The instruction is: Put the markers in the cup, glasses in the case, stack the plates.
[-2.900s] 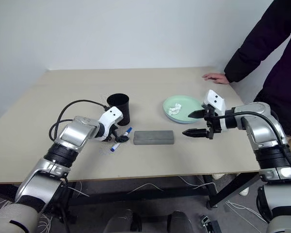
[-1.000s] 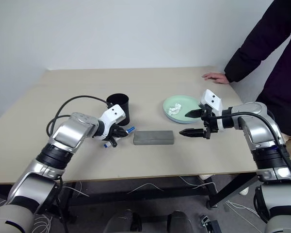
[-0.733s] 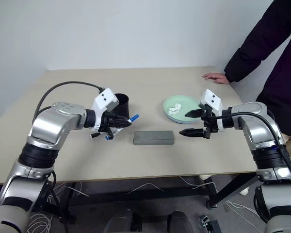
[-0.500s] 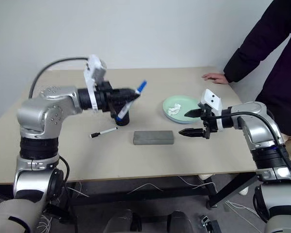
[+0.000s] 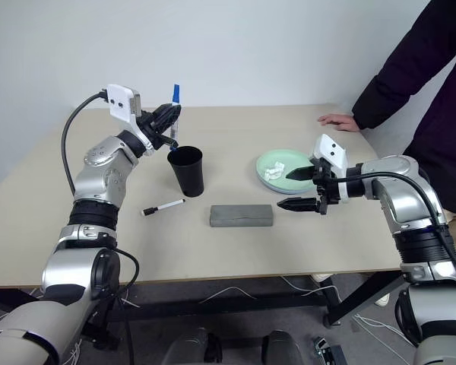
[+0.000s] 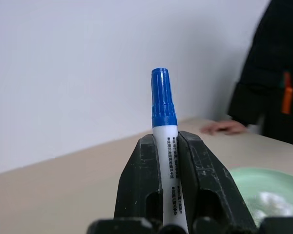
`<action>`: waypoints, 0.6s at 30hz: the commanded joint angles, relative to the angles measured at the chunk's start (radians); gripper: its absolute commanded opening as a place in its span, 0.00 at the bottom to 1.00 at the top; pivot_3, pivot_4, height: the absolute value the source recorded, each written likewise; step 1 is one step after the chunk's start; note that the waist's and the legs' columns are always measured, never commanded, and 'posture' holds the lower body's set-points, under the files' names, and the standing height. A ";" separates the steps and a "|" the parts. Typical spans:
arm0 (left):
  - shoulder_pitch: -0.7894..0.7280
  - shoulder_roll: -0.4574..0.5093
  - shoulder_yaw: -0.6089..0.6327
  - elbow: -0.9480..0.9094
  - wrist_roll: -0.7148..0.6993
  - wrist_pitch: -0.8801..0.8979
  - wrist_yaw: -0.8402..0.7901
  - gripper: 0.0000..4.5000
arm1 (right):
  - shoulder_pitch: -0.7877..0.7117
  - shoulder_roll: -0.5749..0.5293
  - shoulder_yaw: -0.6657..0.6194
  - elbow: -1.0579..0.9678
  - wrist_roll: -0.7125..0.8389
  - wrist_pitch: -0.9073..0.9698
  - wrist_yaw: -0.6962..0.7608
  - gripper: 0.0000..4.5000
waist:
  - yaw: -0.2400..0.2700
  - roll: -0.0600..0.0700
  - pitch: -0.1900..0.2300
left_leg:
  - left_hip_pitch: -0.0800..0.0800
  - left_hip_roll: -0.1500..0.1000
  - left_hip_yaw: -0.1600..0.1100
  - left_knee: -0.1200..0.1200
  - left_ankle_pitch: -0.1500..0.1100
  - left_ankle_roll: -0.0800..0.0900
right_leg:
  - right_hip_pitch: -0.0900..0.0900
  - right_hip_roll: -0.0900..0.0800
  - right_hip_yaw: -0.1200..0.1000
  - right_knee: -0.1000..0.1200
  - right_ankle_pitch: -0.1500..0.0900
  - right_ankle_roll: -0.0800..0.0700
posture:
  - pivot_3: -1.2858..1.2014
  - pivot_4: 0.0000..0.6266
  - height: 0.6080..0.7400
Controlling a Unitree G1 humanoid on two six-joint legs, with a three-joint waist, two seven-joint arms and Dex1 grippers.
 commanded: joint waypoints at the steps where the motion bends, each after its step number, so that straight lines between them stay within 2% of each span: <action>1: -0.052 -0.014 0.014 0.096 0.015 -0.112 0.019 0.02 | -0.029 -0.002 -0.039 -0.035 0.024 0.000 -0.012 1.00 | 0.001 0.000 0.000 | 0.000 0.000 0.000 0.000 0.000 0.000 | 0.000 0.000 0.000 0.000 0.000 0.000 | 0.52 0.00 1.00; 8: -0.052 -0.031 0.011 0.222 0.024 -0.201 0.002 0.02 | -0.024 -0.005 -0.042 -0.055 0.041 0.009 -0.022 1.00 | 0.000 0.000 0.000 | 0.000 0.000 0.000 -0.001 0.000 0.000 | -0.001 0.000 0.000 0.000 0.000 0.000 | 0.52 0.00 1.00; 18: -0.061 -0.032 0.016 0.249 0.030 -0.224 -0.003 0.02 | -0.023 -0.010 -0.038 -0.058 0.050 0.010 -0.028 1.00 | 0.000 -0.001 0.001 | 0.000 0.000 0.000 -0.001 0.000 0.000 | -0.001 0.000 0.000 0.000 0.000 0.000 | 0.52 0.00 1.00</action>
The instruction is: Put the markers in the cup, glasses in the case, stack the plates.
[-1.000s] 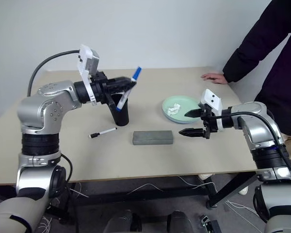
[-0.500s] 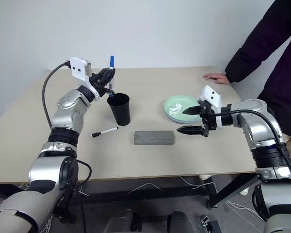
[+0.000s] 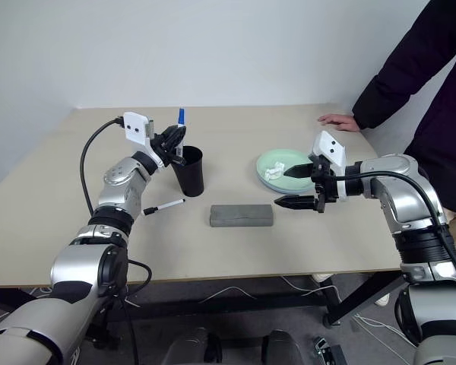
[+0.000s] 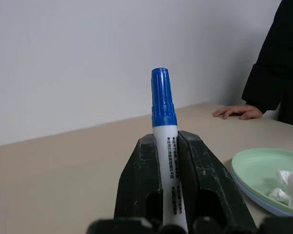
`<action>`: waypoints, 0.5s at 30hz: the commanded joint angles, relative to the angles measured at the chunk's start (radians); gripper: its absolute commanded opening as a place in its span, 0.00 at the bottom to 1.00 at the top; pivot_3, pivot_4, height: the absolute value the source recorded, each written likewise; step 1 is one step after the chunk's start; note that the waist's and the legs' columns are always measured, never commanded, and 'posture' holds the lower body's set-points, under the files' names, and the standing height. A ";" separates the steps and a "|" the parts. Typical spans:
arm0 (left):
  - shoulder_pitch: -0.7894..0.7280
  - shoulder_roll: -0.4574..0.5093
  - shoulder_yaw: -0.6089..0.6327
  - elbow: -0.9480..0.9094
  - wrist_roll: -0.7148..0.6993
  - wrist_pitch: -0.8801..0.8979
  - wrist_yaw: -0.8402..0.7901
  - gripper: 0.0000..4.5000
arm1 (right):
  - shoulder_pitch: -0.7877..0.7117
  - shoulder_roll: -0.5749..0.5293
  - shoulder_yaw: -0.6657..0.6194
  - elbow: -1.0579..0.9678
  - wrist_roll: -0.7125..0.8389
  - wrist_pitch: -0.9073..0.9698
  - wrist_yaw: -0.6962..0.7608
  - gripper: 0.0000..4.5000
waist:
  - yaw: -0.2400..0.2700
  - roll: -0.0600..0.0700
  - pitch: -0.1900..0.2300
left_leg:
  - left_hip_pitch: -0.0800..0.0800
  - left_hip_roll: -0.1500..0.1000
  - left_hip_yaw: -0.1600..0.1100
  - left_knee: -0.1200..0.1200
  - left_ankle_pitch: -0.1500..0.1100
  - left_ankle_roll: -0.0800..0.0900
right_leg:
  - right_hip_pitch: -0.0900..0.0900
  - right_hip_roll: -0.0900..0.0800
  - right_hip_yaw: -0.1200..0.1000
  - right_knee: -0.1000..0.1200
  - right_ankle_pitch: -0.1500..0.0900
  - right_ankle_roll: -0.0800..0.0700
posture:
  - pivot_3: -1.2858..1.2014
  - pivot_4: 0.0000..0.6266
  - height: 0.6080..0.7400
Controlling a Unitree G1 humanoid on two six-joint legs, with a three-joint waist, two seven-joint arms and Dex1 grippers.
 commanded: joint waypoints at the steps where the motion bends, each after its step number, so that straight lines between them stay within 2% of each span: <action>1: -0.049 0.005 0.013 -0.005 -0.002 -0.023 -0.002 0.02 | -0.023 -0.010 -0.036 -0.030 0.015 -0.001 -0.005 1.00 | 0.000 0.000 0.000 | 0.000 0.000 0.000 0.000 0.000 0.000 | 0.000 0.000 0.000 0.000 0.000 0.000 | 0.52 0.00 1.00; 13: -0.049 0.004 0.015 -0.005 0.000 -0.024 -0.003 0.02 | -0.023 -0.011 -0.035 -0.030 0.016 -0.001 -0.006 1.00 | 0.000 0.000 0.000 | 0.000 0.000 0.000 0.000 0.000 0.000 | 0.000 0.000 0.000 0.000 0.000 0.000 | 0.52 0.00 1.00; 15: -0.037 0.009 0.009 0.013 0.005 -0.006 -0.017 0.19 | -0.025 -0.009 -0.037 -0.030 0.017 -0.003 -0.008 1.00 | 0.000 0.000 0.000 | 0.000 0.000 0.000 0.000 0.000 0.000 | 0.000 0.000 0.000 0.000 0.000 0.000 | 0.52 0.00 1.00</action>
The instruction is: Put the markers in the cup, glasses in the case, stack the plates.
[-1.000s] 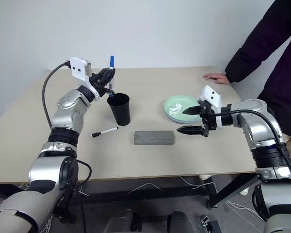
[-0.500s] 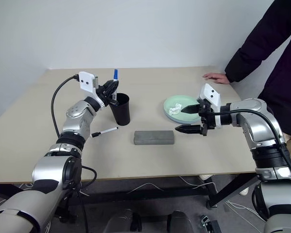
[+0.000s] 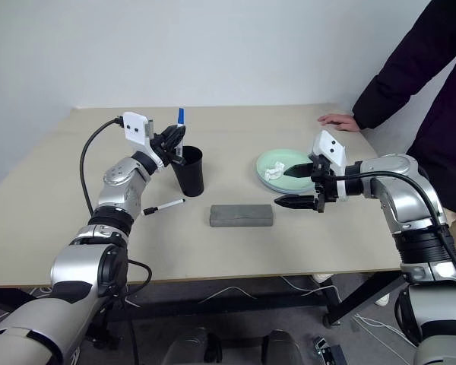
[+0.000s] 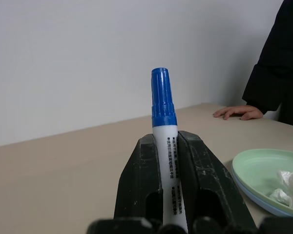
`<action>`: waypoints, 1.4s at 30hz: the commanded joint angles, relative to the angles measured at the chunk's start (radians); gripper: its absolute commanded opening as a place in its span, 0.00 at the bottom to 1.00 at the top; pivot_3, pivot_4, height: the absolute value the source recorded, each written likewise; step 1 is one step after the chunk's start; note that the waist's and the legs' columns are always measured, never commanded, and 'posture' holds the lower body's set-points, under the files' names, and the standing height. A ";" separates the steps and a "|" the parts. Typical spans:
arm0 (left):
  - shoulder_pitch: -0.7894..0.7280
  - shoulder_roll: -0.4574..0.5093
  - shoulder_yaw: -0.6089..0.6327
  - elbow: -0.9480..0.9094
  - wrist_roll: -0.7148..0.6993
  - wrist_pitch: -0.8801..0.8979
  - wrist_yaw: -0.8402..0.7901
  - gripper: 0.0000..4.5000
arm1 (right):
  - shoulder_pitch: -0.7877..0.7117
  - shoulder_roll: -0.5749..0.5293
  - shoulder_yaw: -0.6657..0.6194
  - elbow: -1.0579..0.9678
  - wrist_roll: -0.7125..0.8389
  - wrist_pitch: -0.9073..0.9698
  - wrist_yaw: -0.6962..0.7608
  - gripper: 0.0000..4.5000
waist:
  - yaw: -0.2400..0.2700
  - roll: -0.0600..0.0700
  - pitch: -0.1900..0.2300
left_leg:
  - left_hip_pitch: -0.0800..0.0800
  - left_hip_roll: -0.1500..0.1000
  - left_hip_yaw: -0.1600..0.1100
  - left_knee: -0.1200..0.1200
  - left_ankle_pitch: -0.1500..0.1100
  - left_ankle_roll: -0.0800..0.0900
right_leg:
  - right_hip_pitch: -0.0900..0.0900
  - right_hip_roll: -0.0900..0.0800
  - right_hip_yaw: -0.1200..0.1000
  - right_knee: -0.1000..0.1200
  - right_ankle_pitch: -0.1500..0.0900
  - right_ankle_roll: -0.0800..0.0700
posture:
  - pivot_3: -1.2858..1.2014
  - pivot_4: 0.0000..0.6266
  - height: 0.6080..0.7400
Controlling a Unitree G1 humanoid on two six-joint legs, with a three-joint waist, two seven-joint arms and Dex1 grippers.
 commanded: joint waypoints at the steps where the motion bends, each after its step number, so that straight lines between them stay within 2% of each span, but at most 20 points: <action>1: -0.033 0.009 0.003 0.015 0.006 0.001 -0.020 0.24 | -0.026 -0.007 -0.037 -0.028 0.016 -0.005 -0.004 1.00 | 0.000 0.000 0.000 | 0.000 0.000 0.000 0.000 0.000 0.000 | 0.000 0.000 0.000 0.000 0.000 0.000 | 0.52 0.00 1.00; 6: -0.034 0.005 0.003 0.022 0.010 0.010 -0.025 0.63 | -0.023 -0.009 -0.037 -0.028 0.016 -0.007 -0.003 1.00 | 0.000 0.000 0.000 | 0.000 0.000 0.000 0.000 0.000 0.000 | 0.000 0.000 0.000 0.000 0.000 0.000 | 0.52 0.00 1.00; 14: -0.044 0.012 0.004 0.000 0.005 0.036 -0.045 0.63 | -0.027 -0.007 -0.034 -0.022 0.014 -0.010 -0.001 1.00 | 0.000 0.000 0.000 | 0.000 0.000 0.000 0.000 0.000 0.000 | -0.001 0.000 0.000 0.000 0.000 0.000 | 0.52 0.00 1.00; 18: -0.046 0.050 0.012 -0.086 -0.026 0.101 -0.123 0.63 | -0.026 -0.006 -0.034 -0.028 0.014 -0.009 -0.004 1.00 | -0.002 -0.001 0.001 | 0.000 0.000 0.000 0.000 0.000 0.000 | -0.001 0.000 0.000 0.000 0.000 0.000 | 0.52 0.00 1.00; 21: -0.009 0.122 0.003 -0.224 -0.057 0.212 -0.242 0.63 | -0.020 -0.009 -0.038 -0.031 0.016 -0.009 -0.003 1.00 | -0.006 -0.003 0.002 | -0.001 0.000 0.000 -0.001 0.000 0.000 | -0.001 0.000 0.000 0.000 0.000 0.000 | 0.52 0.00 1.00; 25: 0.106 0.270 -0.039 -0.429 -0.071 0.358 -0.421 0.63 | -0.022 -0.009 -0.036 -0.024 0.015 -0.009 -0.002 1.00 | -0.016 -0.002 0.001 | 0.000 0.001 0.001 -0.004 0.000 -0.001 | -0.002 0.000 0.002 0.000 0.000 0.000 | 0.52 0.00 1.00; 29: 0.205 0.378 -0.078 -0.525 -0.051 0.404 -0.524 0.63 | -0.029 -0.004 -0.032 -0.014 0.012 -0.014 0.001 1.00 | -0.008 -0.002 0.002 | 0.001 0.001 0.002 -0.005 0.000 -0.001 | -0.002 0.001 0.001 0.000 0.000 0.000 | 0.52 0.00 1.00; 33: 0.268 0.447 -0.128 -0.518 -0.015 0.375 -0.614 0.63 | -0.044 0.006 -0.024 0.000 0.008 -0.019 0.004 1.00 | -0.003 -0.003 0.002 | 0.001 0.003 0.002 -0.004 0.000 -0.001 | -0.004 -0.001 0.000 0.000 0.000 -0.001 | 0.52 0.00 1.00; 42: 0.221 0.381 -0.235 -0.278 0.108 0.164 -0.647 0.63 | -0.039 0.013 -0.025 -0.010 0.010 -0.014 0.004 1.00 | 0.009 -0.003 0.002 | -0.001 0.012 0.004 -0.005 0.000 -0.001 | -0.009 -0.002 0.000 0.000 0.002 -0.003 | 0.52 0.00 1.00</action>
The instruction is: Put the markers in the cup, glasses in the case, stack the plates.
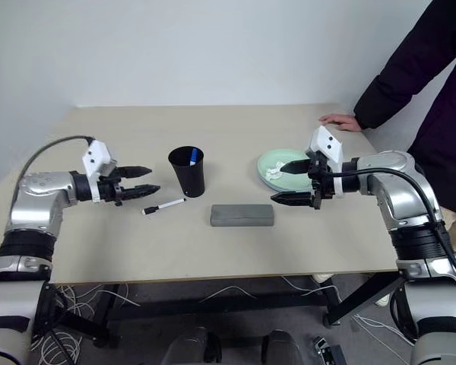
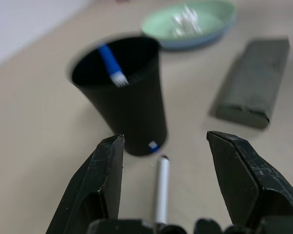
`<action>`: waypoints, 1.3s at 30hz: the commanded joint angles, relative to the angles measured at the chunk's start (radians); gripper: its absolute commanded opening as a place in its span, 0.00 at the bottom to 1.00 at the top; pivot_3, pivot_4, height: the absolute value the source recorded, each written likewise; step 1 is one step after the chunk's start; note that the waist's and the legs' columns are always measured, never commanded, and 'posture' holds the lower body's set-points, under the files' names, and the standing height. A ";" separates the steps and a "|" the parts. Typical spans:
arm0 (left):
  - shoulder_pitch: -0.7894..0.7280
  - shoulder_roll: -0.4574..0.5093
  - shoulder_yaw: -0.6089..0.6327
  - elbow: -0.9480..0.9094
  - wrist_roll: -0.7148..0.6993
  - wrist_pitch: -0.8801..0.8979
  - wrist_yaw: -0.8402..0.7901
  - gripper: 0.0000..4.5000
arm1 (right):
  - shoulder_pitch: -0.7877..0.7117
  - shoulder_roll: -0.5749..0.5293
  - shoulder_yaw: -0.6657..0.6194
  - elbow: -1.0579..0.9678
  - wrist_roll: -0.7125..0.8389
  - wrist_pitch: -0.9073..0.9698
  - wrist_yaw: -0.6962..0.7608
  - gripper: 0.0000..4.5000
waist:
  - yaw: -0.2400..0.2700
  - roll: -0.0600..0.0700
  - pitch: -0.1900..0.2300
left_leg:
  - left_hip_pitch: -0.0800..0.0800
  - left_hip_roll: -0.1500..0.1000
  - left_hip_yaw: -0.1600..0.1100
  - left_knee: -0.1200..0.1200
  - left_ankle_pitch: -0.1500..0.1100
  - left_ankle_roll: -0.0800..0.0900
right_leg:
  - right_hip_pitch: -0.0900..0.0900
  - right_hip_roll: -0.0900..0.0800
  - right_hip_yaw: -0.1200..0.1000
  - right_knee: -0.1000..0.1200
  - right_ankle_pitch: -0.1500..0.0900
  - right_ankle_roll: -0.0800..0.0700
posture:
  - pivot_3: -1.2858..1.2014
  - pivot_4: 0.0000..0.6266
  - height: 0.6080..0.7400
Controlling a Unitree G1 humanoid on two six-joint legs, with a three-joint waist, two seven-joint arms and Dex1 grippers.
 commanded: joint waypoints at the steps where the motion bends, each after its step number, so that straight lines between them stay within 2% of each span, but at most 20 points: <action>1: -0.078 -0.012 -0.040 0.100 0.062 -0.082 -0.012 0.63 | -0.012 -0.012 -0.027 -0.023 0.011 -0.006 0.003 1.00 | 0.000 0.000 0.000 | -0.001 -0.001 0.001 0.000 0.000 0.000 | -0.002 0.001 0.000 0.000 0.000 -0.001 | 0.52 0.00 1.00; 5: -0.153 -0.035 -0.089 0.246 0.127 -0.139 -0.011 0.63 | 0.002 -0.017 -0.033 -0.040 0.015 0.003 -0.003 1.00 | 0.000 0.000 0.000 | -0.014 -0.002 0.003 0.004 0.001 -0.002 | -0.011 0.005 -0.002 0.003 0.002 0.000 | 0.52 0.00 1.00; 15: -0.291 -0.062 -0.135 0.480 0.247 -0.189 0.015 0.63 | 0.036 -0.028 -0.053 -0.086 0.024 0.031 -0.024 1.00 | 0.000 0.000 0.000 | -0.014 -0.002 0.002 0.008 0.001 -0.001 | -0.010 0.004 -0.004 0.003 0.001 -0.001 | 0.52 0.00 1.00; 38: -0.311 -0.107 -0.158 0.571 0.379 -0.182 0.087 0.63 | 0.070 -0.049 -0.070 -0.136 0.045 0.065 -0.049 1.00 | 0.010 0.000 0.000 | -0.014 -0.002 0.000 0.010 0.001 -0.001 | -0.009 0.004 -0.006 0.004 0.002 -0.002 | 0.52 0.00 1.00; 39: -0.310 -0.107 -0.158 0.572 0.380 -0.178 0.086 0.55 | 0.071 -0.049 -0.070 -0.137 0.045 0.066 -0.050 1.00 | 0.010 0.000 0.000 | -0.014 -0.002 0.000 0.010 0.001 -0.001 | -0.009 0.004 -0.006 0.004 0.002 -0.002 | 0.52 0.00 1.00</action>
